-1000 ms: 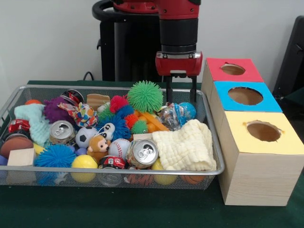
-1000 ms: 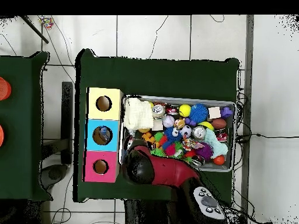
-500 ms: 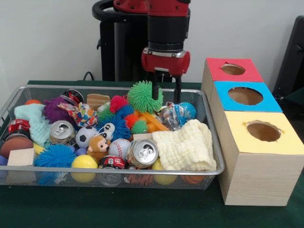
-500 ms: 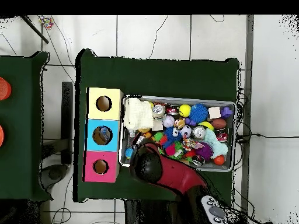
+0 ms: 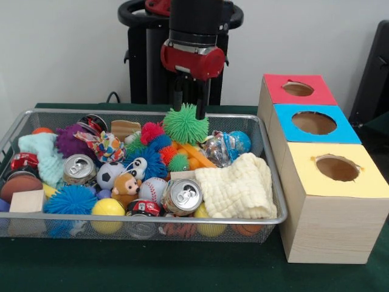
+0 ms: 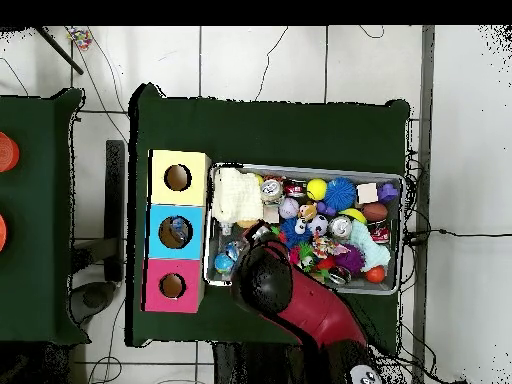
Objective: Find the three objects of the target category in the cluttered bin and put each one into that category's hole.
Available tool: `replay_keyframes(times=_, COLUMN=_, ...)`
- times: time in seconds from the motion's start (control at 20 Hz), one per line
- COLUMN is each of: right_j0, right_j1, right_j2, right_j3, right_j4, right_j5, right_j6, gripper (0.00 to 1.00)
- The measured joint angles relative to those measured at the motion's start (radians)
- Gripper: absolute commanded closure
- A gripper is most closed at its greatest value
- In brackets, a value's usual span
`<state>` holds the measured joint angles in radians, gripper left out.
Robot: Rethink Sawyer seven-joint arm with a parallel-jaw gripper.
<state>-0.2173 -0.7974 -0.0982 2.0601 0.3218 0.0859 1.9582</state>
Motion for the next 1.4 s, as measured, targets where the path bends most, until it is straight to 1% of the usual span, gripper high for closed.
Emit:
replay_keyframes(times=0.05, right_j0=0.012, right_j1=0.001, right_j2=-0.012, right_j3=-0.003, right_j4=0.010, right_j5=0.007, right_j6=0.005, gripper=0.00)
replay_keyframes(times=0.15, right_j0=0.072, right_j1=0.010, right_j2=-0.068, right_j3=-0.025, right_j4=0.059, right_j5=0.045, right_j6=0.031, gripper=0.00)
replay_keyframes(times=0.2, right_j0=0.126, right_j1=0.021, right_j2=-0.114, right_j3=-0.053, right_j4=0.100, right_j5=0.086, right_j6=0.062, gripper=0.00)
replay_keyframes(times=0.35, right_j0=0.168, right_j1=0.033, right_j2=-0.148, right_j3=-0.080, right_j4=0.135, right_j5=0.124, right_j6=0.096, gripper=0.00)
replay_keyframes(times=0.4, right_j0=0.198, right_j1=0.046, right_j2=-0.176, right_j3=-0.107, right_j4=0.164, right_j5=0.152, right_j6=0.131, gripper=0.00)
replay_keyframes(times=0.45, right_j0=0.210, right_j1=0.053, right_j2=-0.187, right_j3=-0.120, right_j4=0.177, right_j5=0.163, right_j6=0.147, gripper=0.00)
replay_keyframes(times=0.55, right_j0=0.221, right_j1=0.062, right_j2=-0.200, right_j3=-0.135, right_j4=0.190, right_j5=0.171, right_j6=0.167, gripper=0.00)
replay_keyframes(times=0.8, right_j0=0.261, right_j1=0.116, right_j2=-0.260, right_j3=-0.206, right_j4=0.238, right_j5=0.179, right_j6=0.243, gripper=0.00)
replay_keyframes(times=0.95, right_j0=0.274, right_j1=0.141, right_j2=-0.280, right_j3=-0.235, right_j4=0.260, right_j5=0.179, right_j6=0.276, gripper=0.00)
replay_keyframes(times=1.2, right_j0=0.274, right_j1=0.176, right_j2=-0.285, right_j3=-0.267, right_j4=0.305, right_j5=0.179, right_j6=0.319, gripper=0.00)
replay_keyframes(times=1.4, right_j0=0.278, right_j1=0.206, right_j2=-0.291, right_j3=-0.279, right_j4=0.320, right_j5=0.179, right_j6=0.320, gripper=0.00)
